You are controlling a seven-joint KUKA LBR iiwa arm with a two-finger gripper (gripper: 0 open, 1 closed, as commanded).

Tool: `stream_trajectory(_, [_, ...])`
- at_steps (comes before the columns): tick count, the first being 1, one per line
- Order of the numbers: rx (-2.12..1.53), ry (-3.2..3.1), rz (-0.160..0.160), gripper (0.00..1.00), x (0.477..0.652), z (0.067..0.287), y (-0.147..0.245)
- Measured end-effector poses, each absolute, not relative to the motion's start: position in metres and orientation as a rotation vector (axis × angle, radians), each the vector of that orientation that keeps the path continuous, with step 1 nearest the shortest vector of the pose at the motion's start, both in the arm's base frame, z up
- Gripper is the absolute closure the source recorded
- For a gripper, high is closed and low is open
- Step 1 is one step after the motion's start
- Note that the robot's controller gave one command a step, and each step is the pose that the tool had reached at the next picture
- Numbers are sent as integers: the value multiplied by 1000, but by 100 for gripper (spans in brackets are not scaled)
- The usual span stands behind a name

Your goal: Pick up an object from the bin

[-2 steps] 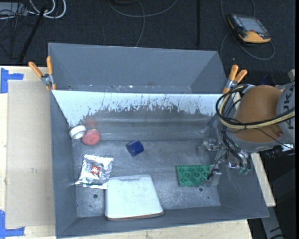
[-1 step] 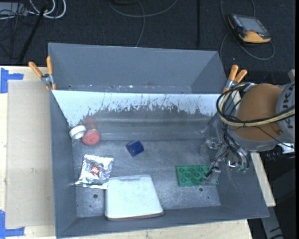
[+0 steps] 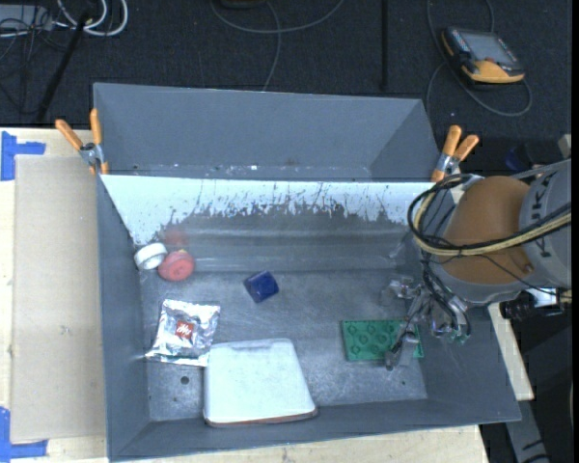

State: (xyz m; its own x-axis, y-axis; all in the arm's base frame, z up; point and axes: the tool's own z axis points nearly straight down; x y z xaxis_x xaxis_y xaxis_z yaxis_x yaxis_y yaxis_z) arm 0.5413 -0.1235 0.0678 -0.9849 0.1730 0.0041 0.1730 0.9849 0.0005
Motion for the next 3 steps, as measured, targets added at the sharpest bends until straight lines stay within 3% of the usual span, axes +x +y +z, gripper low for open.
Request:
stream_trajectory(1, [-269, -3126, -1, 0, 542, 68, -123])
stream_trajectory(2, [-266, -3124, -4, 100, 542, 70, -122])
stream_trajectory(3, [-263, -3138, 1, 100, 543, 178, -123])
